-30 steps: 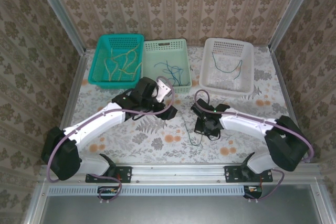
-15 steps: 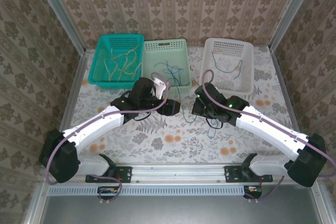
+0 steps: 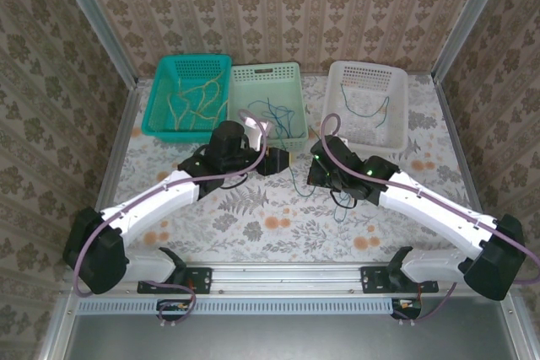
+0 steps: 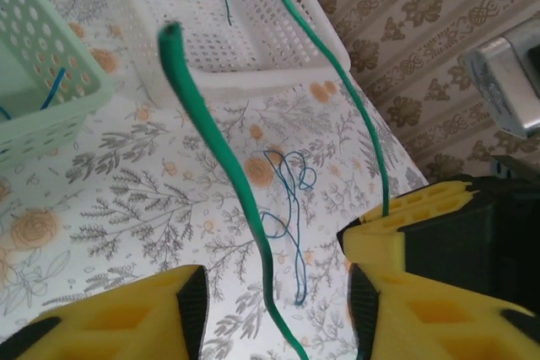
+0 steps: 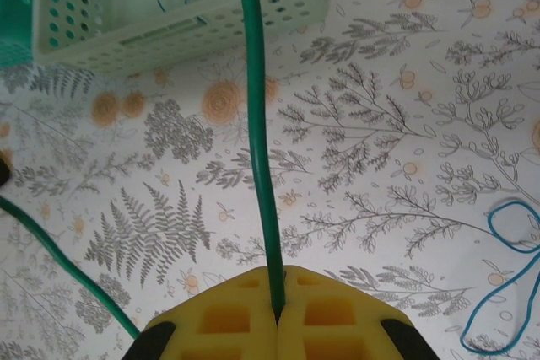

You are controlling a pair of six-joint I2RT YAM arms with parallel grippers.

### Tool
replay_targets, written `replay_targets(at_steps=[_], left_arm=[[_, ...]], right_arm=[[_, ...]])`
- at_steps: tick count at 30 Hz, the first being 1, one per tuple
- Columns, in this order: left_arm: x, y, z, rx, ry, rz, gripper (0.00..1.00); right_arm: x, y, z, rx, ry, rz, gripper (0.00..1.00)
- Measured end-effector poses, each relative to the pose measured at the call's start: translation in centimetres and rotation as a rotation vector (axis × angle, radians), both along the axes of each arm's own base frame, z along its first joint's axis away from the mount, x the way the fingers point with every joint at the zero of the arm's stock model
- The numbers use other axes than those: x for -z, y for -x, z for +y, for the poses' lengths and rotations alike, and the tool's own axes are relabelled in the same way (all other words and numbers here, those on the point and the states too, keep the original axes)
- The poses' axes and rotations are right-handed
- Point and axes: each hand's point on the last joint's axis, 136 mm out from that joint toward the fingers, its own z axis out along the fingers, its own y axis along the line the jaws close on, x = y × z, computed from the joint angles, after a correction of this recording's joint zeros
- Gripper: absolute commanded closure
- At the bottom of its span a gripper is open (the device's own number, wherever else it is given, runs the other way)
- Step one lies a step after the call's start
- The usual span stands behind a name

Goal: Untangle the cables

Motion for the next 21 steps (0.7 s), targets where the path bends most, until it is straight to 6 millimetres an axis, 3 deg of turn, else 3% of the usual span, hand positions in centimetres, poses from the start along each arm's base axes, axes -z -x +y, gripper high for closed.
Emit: replay_targets(at_steps=[8, 15, 21], left_arm=[[0.1, -0.3, -0.2, -0.011, 0.009, 0.012, 0.90], [0.1, -0.4, -0.1, -0.021, 0.014, 0.015, 1.00], [1.2, -0.2, 0.3, -0.048, 0.026, 0.036, 1.00]], right_arm=[[-2.8, -0.4, -0.5, 0.018, -0.049, -0.094, 1.00], [-3.9, -0.5, -1.3, 0.045, -0.051, -0.143, 1.00], [-4.9, -0.4, -3.5, 0.137, -0.109, -0.224, 1.00]])
